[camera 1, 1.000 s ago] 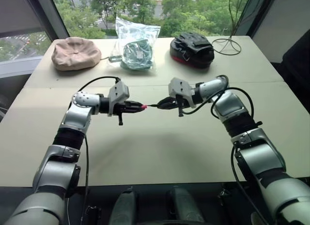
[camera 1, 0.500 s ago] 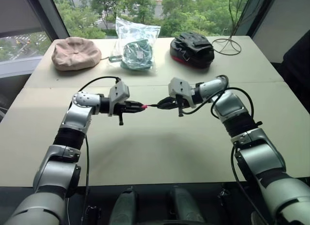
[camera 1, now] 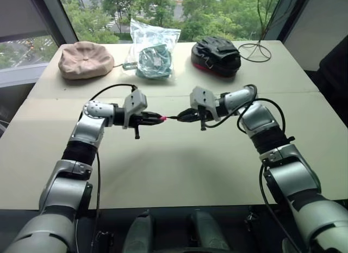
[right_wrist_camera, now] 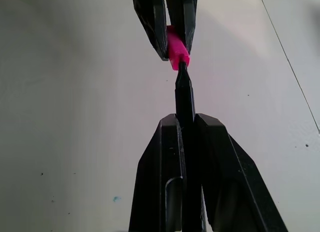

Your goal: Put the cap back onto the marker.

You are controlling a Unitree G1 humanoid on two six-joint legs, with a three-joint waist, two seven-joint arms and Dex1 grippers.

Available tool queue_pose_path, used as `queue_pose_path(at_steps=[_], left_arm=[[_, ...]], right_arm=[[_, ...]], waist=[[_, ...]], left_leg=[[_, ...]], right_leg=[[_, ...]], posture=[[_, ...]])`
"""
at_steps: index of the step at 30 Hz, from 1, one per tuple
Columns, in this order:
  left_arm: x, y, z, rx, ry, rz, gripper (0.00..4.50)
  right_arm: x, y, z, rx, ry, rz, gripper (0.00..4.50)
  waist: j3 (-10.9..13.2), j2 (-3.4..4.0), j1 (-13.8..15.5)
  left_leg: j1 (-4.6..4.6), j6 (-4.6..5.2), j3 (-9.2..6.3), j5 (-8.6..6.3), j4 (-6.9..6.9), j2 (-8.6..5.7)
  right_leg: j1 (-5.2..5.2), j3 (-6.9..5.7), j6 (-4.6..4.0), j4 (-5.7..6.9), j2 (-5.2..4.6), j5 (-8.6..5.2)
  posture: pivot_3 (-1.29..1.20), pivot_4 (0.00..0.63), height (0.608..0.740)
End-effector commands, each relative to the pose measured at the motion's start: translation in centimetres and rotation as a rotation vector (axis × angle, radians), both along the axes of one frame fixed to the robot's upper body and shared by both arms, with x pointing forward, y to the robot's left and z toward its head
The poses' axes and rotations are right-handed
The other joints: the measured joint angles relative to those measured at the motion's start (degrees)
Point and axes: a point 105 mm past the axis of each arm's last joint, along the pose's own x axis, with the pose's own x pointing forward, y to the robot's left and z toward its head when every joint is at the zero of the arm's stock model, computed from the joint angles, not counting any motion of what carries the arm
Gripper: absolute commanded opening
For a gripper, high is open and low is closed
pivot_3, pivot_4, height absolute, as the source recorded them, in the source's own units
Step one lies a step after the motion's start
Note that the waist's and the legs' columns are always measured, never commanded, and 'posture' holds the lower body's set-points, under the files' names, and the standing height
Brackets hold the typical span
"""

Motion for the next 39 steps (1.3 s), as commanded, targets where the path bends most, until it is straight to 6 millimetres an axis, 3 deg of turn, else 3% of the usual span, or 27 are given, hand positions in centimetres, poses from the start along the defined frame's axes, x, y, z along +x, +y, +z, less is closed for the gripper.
queue_pose_path(at_steps=[1,11,21,32,39], left_arm=[[0.1,-0.8,2.4,-0.033,-0.084,-0.039,0.05],[0.4,-2.3,3.2,-0.081,-0.098,-0.049,0.05],[-0.4,0.3,3.2,-0.032,-0.09,-0.037,0.05],[-0.5,0.2,2.7,-0.007,-0.087,-0.036,0.05],[-0.2,2.0,1.5,0.078,-0.085,-0.013,0.05]], right_arm=[[-0.1,0.9,1.0,0.017,-0.037,0.033,0.0],[-0.2,1.4,0.8,0.026,-0.032,0.039,0.0],[0.6,0.2,1.0,0.022,-0.041,-0.007,0.0],[0.6,0.8,1.2,0.03,-0.044,0.008,0.0],[0.7,0.3,1.4,0.026,-0.049,-0.001,0.0]], waist=[[0.0,0.0,-0.08],[0.0,0.0,0.03],[0.01,0.02,-0.21],[0.01,0.02,0.01],[0.02,0.03,-0.14]], left_leg=[[0.0,0.0,0.0,0.0,-0.01,0.0],[-0.01,0.0,0.0,0.0,0.0,0.0],[0.01,0.0,0.0,0.0,-0.05,0.01],[0.0,0.0,0.01,0.0,-0.01,0.0],[0.01,0.0,0.01,0.0,-0.04,0.0]], right_leg=[[0.0,0.0,0.0,0.0,0.0,0.0],[0.0,0.0,0.0,-0.01,0.0,0.0],[-0.04,0.03,0.0,0.0,0.02,0.0],[0.0,0.02,0.0,-0.01,0.0,0.0],[-0.02,0.02,0.0,-0.01,0.01,0.0]], posture=[[0.0,0.15,0.74],[0.0,0.15,0.74],[0.0,0.15,0.74],[0.0,0.15,0.74],[0.0,0.15,0.74]])
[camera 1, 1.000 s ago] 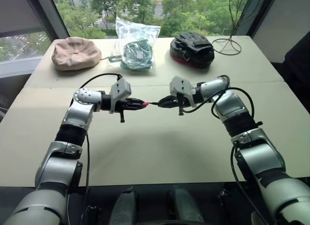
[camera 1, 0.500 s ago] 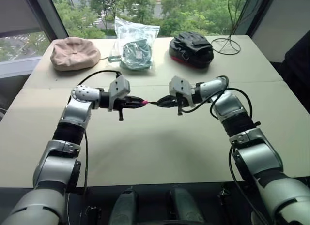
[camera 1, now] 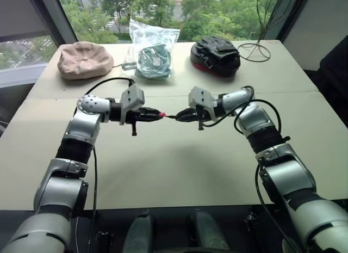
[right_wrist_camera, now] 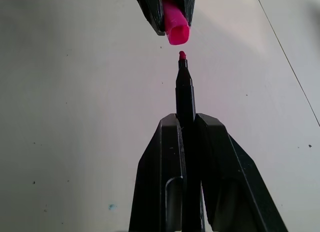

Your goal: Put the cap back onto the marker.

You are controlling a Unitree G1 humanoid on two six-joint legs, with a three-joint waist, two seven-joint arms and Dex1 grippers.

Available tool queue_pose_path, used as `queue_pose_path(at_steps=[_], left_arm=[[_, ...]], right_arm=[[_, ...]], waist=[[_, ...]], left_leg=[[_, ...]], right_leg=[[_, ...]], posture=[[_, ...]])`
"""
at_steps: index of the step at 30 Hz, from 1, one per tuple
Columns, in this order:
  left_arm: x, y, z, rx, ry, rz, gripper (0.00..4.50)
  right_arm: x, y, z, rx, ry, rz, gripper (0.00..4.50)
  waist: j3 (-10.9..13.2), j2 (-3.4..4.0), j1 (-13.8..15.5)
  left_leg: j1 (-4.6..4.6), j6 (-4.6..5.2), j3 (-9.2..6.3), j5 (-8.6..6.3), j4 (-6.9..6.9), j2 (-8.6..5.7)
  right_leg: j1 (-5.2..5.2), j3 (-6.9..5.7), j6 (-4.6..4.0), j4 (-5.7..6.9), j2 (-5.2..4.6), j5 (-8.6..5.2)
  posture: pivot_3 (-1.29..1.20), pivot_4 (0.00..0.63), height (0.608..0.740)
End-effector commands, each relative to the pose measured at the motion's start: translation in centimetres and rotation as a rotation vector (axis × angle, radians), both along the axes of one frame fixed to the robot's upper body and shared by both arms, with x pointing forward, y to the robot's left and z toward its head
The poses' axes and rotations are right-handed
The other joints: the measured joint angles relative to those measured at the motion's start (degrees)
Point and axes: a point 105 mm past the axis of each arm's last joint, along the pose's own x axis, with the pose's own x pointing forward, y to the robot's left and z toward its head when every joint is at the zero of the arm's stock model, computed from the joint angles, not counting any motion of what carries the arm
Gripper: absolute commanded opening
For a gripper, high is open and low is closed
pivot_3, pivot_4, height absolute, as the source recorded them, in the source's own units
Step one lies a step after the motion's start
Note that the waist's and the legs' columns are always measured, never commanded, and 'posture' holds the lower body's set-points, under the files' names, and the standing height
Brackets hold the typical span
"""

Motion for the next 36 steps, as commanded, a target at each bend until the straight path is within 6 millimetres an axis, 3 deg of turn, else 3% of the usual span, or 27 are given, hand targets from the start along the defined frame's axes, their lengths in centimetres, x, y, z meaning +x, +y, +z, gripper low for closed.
queue_pose_path(at_steps=[1,36], left_arm=[[0.2,1.0,0.2,0.041,-0.034,0.006,0.05],[0.6,-1.7,0.1,-0.001,-0.045,-0.042,0.05]], right_arm=[[0.2,0.1,1.8,0.014,-0.059,0.014,0.0],[-0.4,0.9,1.5,0.022,-0.045,0.039,0.0]], waist=[[0.0,0.0,0.04],[0.0,0.0,0.08]], left_leg=[[0.0,0.0,0.0,0.0,-0.01,0.0],[-0.01,0.0,0.0,0.0,0.0,0.0]], right_leg=[[0.0,0.0,0.0,0.0,0.0,0.0],[0.0,0.0,0.0,-0.01,0.0,0.0]], posture=[[0.0,0.15,0.74],[0.0,0.15,0.74]])
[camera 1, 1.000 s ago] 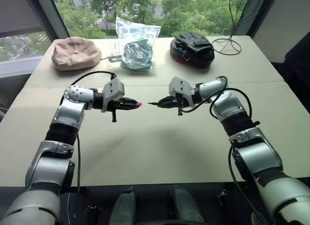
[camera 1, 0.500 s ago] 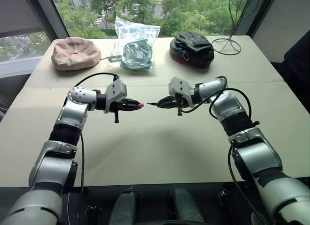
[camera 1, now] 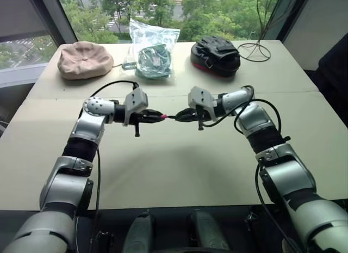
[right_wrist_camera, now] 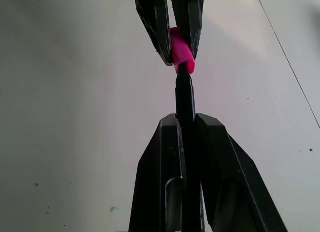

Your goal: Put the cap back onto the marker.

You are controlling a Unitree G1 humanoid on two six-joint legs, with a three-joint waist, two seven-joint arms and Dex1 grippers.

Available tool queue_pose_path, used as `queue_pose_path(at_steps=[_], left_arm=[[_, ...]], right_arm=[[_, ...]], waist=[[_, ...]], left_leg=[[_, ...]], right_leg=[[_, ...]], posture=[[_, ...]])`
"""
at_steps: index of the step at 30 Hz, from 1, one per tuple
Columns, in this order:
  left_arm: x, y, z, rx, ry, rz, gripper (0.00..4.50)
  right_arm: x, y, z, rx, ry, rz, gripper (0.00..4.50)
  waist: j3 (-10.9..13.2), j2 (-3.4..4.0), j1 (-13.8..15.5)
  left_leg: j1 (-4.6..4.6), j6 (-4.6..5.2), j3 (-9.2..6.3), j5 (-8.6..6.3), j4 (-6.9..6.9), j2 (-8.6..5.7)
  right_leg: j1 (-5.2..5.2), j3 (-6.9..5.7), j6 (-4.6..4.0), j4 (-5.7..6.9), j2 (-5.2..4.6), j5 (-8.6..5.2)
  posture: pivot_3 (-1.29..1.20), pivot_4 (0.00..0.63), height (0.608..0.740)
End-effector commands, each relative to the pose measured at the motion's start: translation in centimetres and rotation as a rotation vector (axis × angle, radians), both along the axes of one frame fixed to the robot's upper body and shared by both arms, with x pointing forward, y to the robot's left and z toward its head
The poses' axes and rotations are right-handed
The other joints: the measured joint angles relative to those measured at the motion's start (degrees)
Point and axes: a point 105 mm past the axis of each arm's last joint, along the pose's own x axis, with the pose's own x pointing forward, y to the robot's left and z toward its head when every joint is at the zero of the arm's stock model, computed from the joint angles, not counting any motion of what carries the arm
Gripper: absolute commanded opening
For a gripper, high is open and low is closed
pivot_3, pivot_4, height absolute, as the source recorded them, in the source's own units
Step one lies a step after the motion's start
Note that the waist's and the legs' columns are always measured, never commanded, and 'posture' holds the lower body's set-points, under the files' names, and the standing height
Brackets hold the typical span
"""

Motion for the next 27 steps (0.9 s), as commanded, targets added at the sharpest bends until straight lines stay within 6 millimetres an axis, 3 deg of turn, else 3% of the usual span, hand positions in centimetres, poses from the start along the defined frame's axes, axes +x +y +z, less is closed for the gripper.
queue_pose_path(at_steps=[1,7,16,27], left_arm=[[0.0,-0.5,0.9,0.019,-0.045,-0.033,0.05],[0.8,-0.7,0.8,0.185,-0.075,-0.084,0.05],[2.5,-3.7,2.4,0.185,-0.131,-0.097,0.05],[2.0,-5.9,0.1,0.215,-0.115,-0.157,0.05]], right_arm=[[-0.2,0.6,1.3,0.021,-0.042,0.027,0.0],[0.2,1.0,1.7,-0.021,-0.09,0.043,0.0],[0.7,2.3,2.8,-0.006,-0.118,0.054,0.0],[0.7,3.4,3.3,0.027,-0.125,0.062,0.0]], waist=[[0.0,0.0,0.04],[0.0,0.0,0.13],[0.0,0.0,0.0],[0.0,0.0,-0.02]], left_leg=[[0.0,0.0,0.0,0.0,0.0,0.0],[-0.01,0.0,0.0,0.0,0.02,-0.01],[-0.02,0.01,0.02,-0.01,-0.01,-0.02],[-0.03,0.03,0.02,-0.01,-0.08,-0.02]], right_leg=[[0.0,0.0,0.0,0.0,0.0,0.0],[0.01,-0.01,0.0,-0.01,0.01,0.0],[0.01,-0.01,0.01,-0.05,0.01,0.0],[-0.05,0.0,0.01,-0.04,0.03,0.0]], posture=[[0.0,0.15,0.74],[0.0,0.15,0.74],[0.0,0.15,0.74],[0.0,0.15,0.74]])
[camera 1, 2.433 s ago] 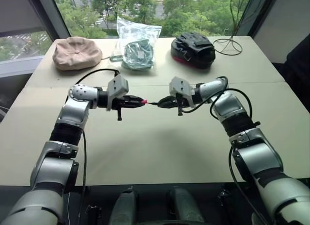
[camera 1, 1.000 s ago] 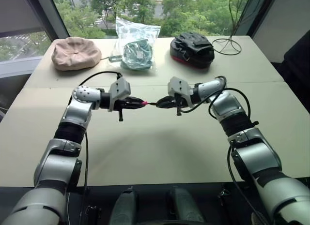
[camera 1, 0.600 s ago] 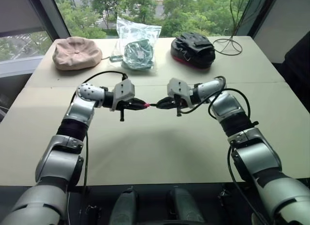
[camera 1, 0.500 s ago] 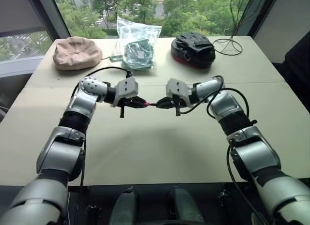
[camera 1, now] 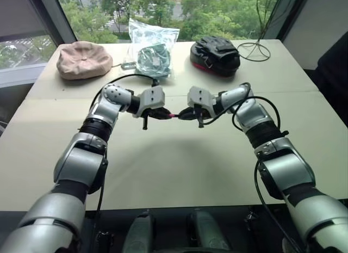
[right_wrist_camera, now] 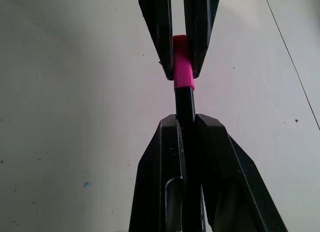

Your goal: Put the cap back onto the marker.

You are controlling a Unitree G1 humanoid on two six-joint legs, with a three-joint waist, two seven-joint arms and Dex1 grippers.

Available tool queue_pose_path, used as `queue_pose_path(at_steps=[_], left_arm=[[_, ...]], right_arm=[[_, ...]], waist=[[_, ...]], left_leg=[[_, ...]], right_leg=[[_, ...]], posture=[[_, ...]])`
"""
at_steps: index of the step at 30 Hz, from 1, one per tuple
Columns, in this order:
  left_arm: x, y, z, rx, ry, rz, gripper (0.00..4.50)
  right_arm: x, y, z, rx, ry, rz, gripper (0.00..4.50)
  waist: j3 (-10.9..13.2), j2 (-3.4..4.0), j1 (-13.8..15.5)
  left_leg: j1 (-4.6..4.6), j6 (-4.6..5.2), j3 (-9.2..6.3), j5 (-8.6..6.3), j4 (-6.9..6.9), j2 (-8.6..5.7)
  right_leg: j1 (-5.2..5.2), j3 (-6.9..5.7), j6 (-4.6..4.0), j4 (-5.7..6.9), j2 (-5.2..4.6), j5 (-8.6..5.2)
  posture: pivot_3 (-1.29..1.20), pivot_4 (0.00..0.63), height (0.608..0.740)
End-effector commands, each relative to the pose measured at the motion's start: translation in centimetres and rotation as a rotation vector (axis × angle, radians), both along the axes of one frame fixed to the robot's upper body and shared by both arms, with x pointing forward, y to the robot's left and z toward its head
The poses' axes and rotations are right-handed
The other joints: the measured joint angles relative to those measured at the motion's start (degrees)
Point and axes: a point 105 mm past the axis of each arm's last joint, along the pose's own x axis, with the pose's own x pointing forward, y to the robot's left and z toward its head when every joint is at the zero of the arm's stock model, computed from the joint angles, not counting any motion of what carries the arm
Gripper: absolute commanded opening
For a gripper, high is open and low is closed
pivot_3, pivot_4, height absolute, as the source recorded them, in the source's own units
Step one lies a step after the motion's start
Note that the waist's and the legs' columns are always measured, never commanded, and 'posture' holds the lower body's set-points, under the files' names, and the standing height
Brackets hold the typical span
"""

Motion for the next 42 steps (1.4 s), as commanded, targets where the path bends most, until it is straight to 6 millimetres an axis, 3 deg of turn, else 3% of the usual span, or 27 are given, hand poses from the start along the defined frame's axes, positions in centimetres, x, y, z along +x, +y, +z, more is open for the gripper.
queue_pose_path(at_steps=[1,11,15,18,24,29,33,37,42], left_arm=[[-0.4,-2.7,0.3,-0.022,-0.038,-0.067,0.05],[0.1,-2.0,0.9,-0.054,-0.104,-0.03,0.05],[0.6,-0.9,0.9,0.011,-0.166,-0.011,0.05],[0.9,-0.2,1.3,0.02,-0.189,0.012,1.28],[1.2,0.4,2.0,-0.016,-0.206,0.047,4.34],[1.3,0.7,3.5,-0.134,-0.18,0.089,4.43],[0.8,2.6,5.2,-0.311,-0.126,0.18,4.43],[0.0,5.7,4.0,-0.307,-0.166,0.352,4.43],[-2.4,6.1,2.8,-0.445,-0.074,0.53,4.43]], right_arm=[[-0.7,3.7,4.1,0.112,-0.108,0.119,0.0],[-0.8,3.3,3.6,0.097,-0.1,0.115,0.0],[-0.1,1.9,2.5,0.043,-0.107,0.07,0.0],[0.2,1.0,2.1,0.041,-0.088,0.036,0.0],[0.4,0.0,1.7,0.042,-0.073,0.001,0.0],[1.4,-1.3,2.2,0.086,-0.082,-0.106,0.0],[2.2,-4.4,3.2,0.176,-0.022,-0.284,0.0],[2.9,-8.8,3.2,0.275,0.105,-0.613,0.0],[0.9,-12.1,1.1,0.283,0.201,-0.862,0.0]], waist=[[0.0,0.0,0.03],[0.0,0.0,0.03],[0.0,0.0,0.06],[0.0,0.0,-0.06],[0.0,0.0,0.09],[0.0,0.0,0.1],[0.0,0.0,0.07],[-0.01,0.02,0.03],[-0.02,0.03,0.51]], left_leg=[[0.0,0.0,0.0,0.0,0.0,0.0],[0.0,0.0,-0.01,0.0,0.0,0.0],[0.0,0.0,0.0,0.0,0.0,0.0],[0.01,0.0,0.0,0.0,0.0,0.0],[0.0,0.0,-0.01,0.0,0.0,0.0],[0.0,0.0,-0.01,0.0,0.01,0.0],[-0.01,0.0,-0.01,0.0,-0.01,0.01],[0.06,0.0,-0.05,0.0,-0.1,0.05],[-0.01,0.0,-0.21,0.0,-0.13,0.31]], right_leg=[[0.0,0.0,0.0,0.0,0.0,0.0],[0.0,0.0,0.0,0.0,0.0,0.0],[0.0,0.0,0.0,0.0,-0.01,0.0],[0.0,0.0,0.0,0.0,-0.01,0.0],[0.0,0.0,0.0,0.02,-0.01,0.0],[0.0,0.0,0.0,0.02,-0.01,0.0],[-0.01,0.01,0.0,0.03,-0.04,0.0],[-0.02,0.05,0.0,0.05,-0.06,0.0],[-0.05,0.1,-0.01,0.08,-0.14,0.0]], posture=[[0.0,0.15,0.74],[0.0,0.15,0.74],[0.0,0.15,0.74],[0.0,0.15,0.74],[0.0,0.15,0.74],[0.0,0.15,0.74],[0.0,0.15,0.74],[0.0,0.15,0.74],[0.0,0.15,0.74]])
